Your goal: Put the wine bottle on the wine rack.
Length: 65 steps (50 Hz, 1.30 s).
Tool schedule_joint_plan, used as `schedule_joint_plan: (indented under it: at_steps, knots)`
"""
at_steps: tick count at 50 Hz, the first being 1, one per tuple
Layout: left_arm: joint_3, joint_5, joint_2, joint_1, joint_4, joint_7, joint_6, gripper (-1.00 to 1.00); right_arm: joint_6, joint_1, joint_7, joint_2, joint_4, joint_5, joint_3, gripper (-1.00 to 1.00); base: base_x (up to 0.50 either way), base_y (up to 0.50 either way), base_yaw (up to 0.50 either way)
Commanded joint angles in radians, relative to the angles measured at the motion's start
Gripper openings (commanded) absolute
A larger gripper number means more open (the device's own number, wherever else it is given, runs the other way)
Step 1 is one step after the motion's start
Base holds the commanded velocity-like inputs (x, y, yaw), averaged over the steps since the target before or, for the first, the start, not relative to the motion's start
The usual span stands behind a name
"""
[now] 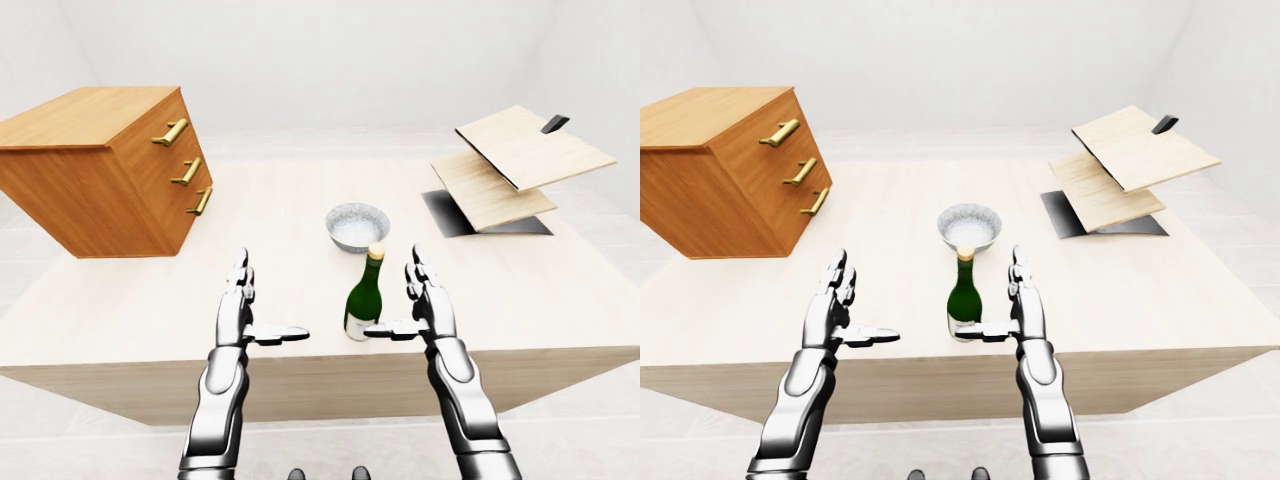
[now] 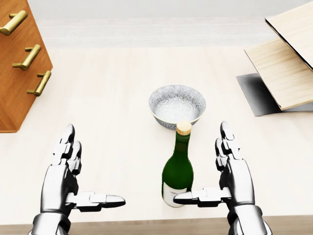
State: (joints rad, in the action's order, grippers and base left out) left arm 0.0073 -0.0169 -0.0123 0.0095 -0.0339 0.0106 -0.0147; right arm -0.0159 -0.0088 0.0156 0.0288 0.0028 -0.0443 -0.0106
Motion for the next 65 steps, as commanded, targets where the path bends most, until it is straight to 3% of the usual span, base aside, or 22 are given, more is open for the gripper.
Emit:
schedule_joint_plan:
  at_steps: [1,9,11,15,38,51,65]
  knots:
    - [0.025,-0.007,-0.02,0.02,-0.057,0.021,-0.027,1.0,-0.004,0.01,0.002,0.015,-0.031,0.002,-0.012,1.0,0.0,0.0,0.0]
    - [0.039,-0.01,-0.014,0.046,-0.152,0.027,-0.07,1.0,-0.034,0.02,0.008,0.004,-0.098,0.039,-0.015,1.0,0.0,0.0,0.0]
    - [0.038,-0.008,-0.012,0.051,-0.165,0.028,-0.073,1.0,-0.036,0.019,0.008,0.003,-0.104,0.046,-0.016,1.0,0.0,0.0,0.0]
    - [0.035,-0.004,-0.009,0.066,-0.217,0.033,-0.073,1.0,-0.071,0.026,0.01,-0.003,-0.168,0.053,-0.016,1.0,0.0,0.0,0.0]
    - [0.06,-0.006,-0.007,0.12,-0.497,0.062,-0.073,1.0,-0.071,0.067,0.033,-0.01,-0.511,0.042,-0.03,1.0,0.0,0.0,0.0]
    - [0.056,0.001,0.004,0.136,-0.614,0.067,-0.073,1.0,-0.071,0.063,0.041,-0.015,-0.57,0.025,-0.037,1.0,0.0,0.0,0.0]
    - [0.053,0.005,0.01,0.158,-0.67,0.07,-0.073,1.0,-0.071,0.071,0.041,-0.016,-0.565,0.02,-0.037,1.0,0.0,-0.49,0.0]
